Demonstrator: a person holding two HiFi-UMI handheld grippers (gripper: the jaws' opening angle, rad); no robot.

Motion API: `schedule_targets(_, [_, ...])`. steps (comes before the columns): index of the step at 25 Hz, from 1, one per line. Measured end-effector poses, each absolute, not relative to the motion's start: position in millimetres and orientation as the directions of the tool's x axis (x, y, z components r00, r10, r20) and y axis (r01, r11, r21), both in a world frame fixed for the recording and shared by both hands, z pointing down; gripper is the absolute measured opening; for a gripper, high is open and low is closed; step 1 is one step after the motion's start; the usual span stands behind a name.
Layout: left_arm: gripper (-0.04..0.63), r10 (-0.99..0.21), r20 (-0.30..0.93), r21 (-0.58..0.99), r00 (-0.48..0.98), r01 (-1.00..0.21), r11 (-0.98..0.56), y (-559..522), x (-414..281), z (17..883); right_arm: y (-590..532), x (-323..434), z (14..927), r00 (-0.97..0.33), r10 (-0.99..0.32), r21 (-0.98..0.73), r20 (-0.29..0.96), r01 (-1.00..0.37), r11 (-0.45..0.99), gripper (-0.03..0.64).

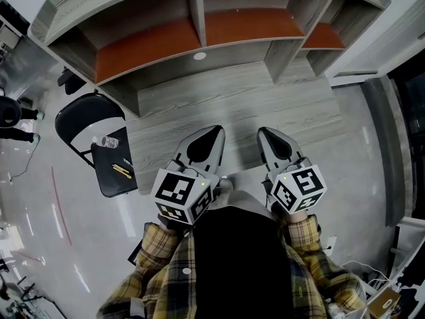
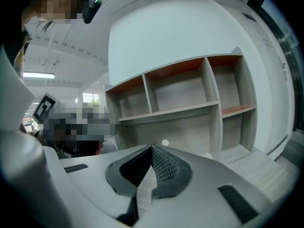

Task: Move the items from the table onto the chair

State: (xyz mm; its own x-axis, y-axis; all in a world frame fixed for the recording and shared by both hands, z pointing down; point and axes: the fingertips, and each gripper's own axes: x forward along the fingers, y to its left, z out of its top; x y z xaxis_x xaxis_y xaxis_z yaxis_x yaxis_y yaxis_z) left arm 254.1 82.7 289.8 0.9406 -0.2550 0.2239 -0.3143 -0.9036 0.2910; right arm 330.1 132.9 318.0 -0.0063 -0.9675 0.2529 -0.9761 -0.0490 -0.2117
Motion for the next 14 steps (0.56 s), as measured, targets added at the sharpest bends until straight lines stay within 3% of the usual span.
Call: schedule_targets(14, [0.003, -0.253, 0.234, 0.293, 0.939, -0.317, -0.902, 86.5, 255.7, 292.6, 133.5, 330.5, 322.7, -0.024, -0.965, -0.237, 0.260, -0.971, -0.040, 0.017])
